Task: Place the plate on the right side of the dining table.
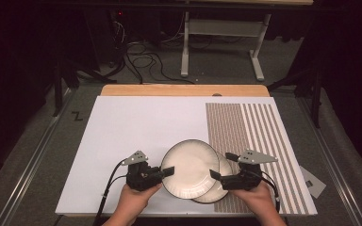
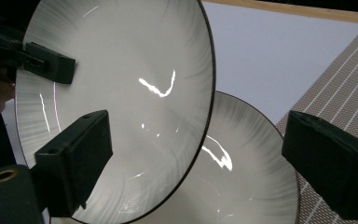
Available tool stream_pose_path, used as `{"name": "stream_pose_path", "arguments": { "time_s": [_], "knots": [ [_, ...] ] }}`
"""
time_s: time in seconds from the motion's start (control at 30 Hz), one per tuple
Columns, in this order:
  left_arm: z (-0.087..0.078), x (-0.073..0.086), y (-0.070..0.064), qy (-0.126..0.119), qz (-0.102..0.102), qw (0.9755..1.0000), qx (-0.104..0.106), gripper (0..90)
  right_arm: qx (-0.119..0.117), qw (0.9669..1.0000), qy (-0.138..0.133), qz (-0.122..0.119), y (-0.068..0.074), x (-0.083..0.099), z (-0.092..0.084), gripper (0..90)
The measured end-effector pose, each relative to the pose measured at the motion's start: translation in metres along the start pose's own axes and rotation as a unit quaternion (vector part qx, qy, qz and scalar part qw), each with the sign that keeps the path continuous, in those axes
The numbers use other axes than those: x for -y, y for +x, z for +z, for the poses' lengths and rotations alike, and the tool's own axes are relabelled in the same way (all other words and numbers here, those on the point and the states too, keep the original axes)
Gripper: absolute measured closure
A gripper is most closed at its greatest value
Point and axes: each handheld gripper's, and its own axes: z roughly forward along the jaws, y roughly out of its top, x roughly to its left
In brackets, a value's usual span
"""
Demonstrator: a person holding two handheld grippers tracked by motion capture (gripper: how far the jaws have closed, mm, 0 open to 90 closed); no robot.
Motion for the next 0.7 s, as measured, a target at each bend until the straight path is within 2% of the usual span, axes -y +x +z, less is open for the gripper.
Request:
{"name": "stream_pose_path", "arguments": {
  "time_s": [0.03,0.2,0.23,0.33,0.4,0.6,0.7],
  "knots": [
    [0.0,0.0,0.0,0.0,0.0,1.0,0.0,77.3,-0.002,1.0,0.002,-0.001,0.001,0.0,0.003,15.1],
    [0.001,-0.001,-0.001,0.002,0.004,1.0,0.0,77.4,-0.008,0.9999,0.013,0.0,0.003,0.0,0.009,19.5],
    [0.001,-0.001,-0.001,0.001,0.006,1.0,0.001,77.3,-0.011,0.9998,0.014,0.001,0.004,0.0,0.011,24.3],
    [0.002,-0.001,-0.001,0.001,0.006,1.0,0.001,77.3,-0.015,0.9998,0.013,0.003,0.004,0.0,0.012,29.3],
    [0.001,0.0,-0.001,0.0,0.006,1.0,0.0,77.3,-0.023,0.9995,0.014,0.015,0.003,0.0,0.014,37.0],
    [0.001,0.0,-0.001,-0.001,0.007,1.0,0.002,77.3,-0.033,0.9988,0.026,0.024,0.003,0.001,0.019,44.6],
    [0.001,0.0,-0.001,-0.001,0.008,1.0,0.002,77.2,-0.043,0.9977,0.034,0.041,0.001,0.002,0.02,48.8]
  ]
}}
